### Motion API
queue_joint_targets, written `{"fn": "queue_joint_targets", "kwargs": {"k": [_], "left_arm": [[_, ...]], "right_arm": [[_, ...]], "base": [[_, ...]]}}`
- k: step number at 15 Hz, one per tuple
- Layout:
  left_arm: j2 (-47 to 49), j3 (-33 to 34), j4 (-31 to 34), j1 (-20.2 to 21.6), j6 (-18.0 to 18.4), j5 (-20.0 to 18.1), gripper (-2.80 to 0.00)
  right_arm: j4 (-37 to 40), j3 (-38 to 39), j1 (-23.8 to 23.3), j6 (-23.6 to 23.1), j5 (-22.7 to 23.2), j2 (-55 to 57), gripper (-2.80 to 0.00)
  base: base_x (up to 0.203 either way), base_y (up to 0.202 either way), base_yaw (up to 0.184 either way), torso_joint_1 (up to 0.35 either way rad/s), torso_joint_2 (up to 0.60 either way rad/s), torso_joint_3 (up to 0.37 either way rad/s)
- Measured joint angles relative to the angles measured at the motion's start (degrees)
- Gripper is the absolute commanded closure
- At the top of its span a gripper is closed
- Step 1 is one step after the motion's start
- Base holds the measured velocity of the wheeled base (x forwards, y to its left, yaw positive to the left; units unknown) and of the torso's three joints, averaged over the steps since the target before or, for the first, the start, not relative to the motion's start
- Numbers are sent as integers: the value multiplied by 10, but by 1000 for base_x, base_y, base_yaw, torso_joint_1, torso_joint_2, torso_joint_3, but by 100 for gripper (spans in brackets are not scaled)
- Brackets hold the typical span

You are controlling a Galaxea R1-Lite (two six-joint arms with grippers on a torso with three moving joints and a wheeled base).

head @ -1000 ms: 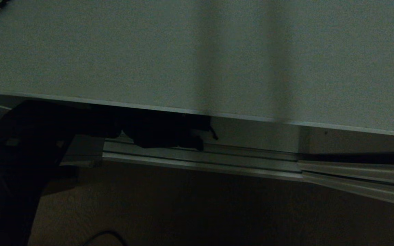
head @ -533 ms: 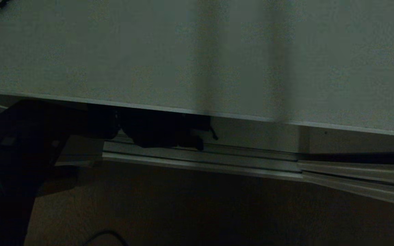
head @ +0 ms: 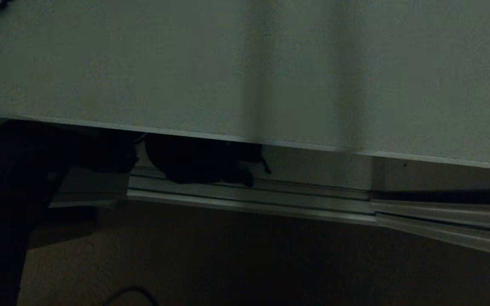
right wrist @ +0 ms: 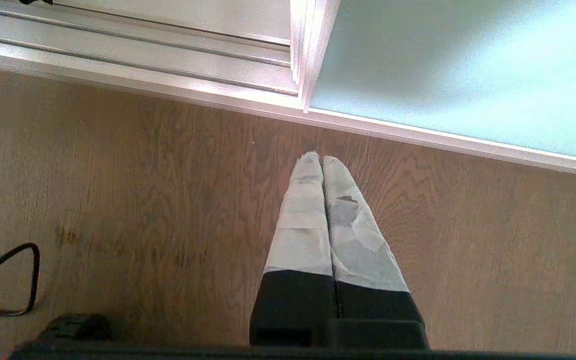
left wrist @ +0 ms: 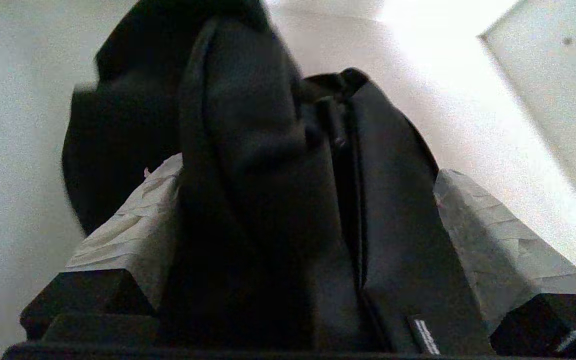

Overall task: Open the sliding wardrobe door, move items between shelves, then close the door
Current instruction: Place the bag on the lower shelf

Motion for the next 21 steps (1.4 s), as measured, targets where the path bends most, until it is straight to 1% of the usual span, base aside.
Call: {"fn": "queue_joint_targets", "kwargs": {"k": [2,3,6,11,13,14,16,19,21], "left_arm": [[-10,15,-3,2,-29,8,-280],[-15,22,-14,2,-37,9,-280],[-28,51,-52,5,-40,10,-280],[-45,78,-40,19,-41,8,-280],[-55,99,-35,22,-44,6,-280],[-60,111,-35,25,-52,6,-280],[-70,137,-39,30,-81,6,-280],[-83,161,-39,32,-79,7,-280],[-91,176,-34,33,-91,4,-280]], "right_arm": [[0,0,0,0,0,0,0],[0,0,0,0,0,0,0],[0,0,0,0,0,0,0],[0,0,0,0,0,0,0],[0,0,0,0,0,0,0],[0,0,0,0,0,0,0],[0,0,0,0,0,0,0],[0,0,0,0,0,0,0],[0,0,0,0,0,0,0]], "base": [[0,0,0,0,0,0],[0,0,0,0,0,0],[0,0,0,0,0,0],[0,0,0,0,0,0],[0,0,0,0,0,0],[0,0,0,0,0,0],[0,0,0,0,0,0],[0,0,0,0,0,0],[0,0,0,0,0,0]]}}
